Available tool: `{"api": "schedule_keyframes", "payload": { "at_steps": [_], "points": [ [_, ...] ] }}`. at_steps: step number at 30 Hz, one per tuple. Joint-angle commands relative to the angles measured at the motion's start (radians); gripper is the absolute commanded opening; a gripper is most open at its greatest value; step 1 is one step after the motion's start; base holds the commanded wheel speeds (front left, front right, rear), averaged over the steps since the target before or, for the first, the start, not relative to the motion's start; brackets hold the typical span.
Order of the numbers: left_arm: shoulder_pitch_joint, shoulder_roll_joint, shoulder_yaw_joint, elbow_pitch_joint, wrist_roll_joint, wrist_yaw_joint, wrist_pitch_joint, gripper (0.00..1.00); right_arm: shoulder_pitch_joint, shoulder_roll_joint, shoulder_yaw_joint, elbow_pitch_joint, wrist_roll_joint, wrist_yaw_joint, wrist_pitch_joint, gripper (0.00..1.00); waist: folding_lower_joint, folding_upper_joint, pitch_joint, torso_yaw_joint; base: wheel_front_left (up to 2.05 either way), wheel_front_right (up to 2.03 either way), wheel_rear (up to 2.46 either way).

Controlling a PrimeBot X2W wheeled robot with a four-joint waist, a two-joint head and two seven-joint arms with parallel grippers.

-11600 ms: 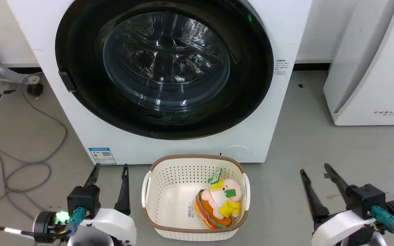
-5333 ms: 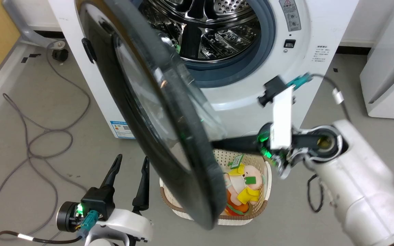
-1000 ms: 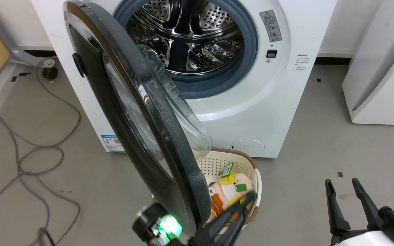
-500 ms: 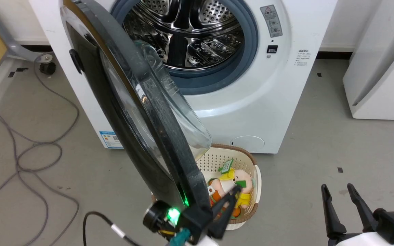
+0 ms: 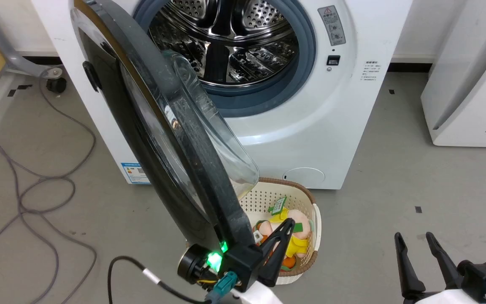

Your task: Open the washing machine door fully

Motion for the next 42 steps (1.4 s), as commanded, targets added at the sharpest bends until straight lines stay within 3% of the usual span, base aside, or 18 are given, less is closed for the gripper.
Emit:
{"api": "schedule_keyframes", "payload": {
  "at_steps": [1,14,26,33,42],
  "points": [
    [0.008,0.017,0.018,-0.004,-0.006,0.013,0.000,0.00,-0.012,0.004,0.001,0.005,0.006,0.001,-0.007,1.00,0.0000,-0.0001,-0.001,0.002,0.00,0.00,0.00],
    [0.172,0.072,0.033,-0.197,-0.019,0.093,0.044,0.00,-0.009,0.004,-0.002,0.043,0.014,0.001,-0.010,1.00,0.0000,-0.0001,-0.016,0.053,0.00,0.00,0.00],
    [0.272,0.114,0.069,-0.308,-0.027,0.162,0.074,0.00,0.011,0.004,-0.012,0.054,0.013,0.001,0.001,1.00,0.0000,-0.0001,-0.034,0.154,0.00,0.00,0.00],
    [0.298,0.132,0.088,-0.325,-0.028,0.183,0.064,0.00,0.013,0.004,-0.036,0.053,0.009,0.001,0.009,1.00,0.0000,-0.0001,-0.046,0.236,0.00,0.00,0.00],
    [0.306,0.168,0.199,-0.262,-0.053,0.233,0.007,0.00,0.006,0.004,-0.030,0.053,0.013,0.001,0.016,1.00,0.0000,-0.0001,-0.038,0.293,0.00,0.00,0.00]
  ]
}}
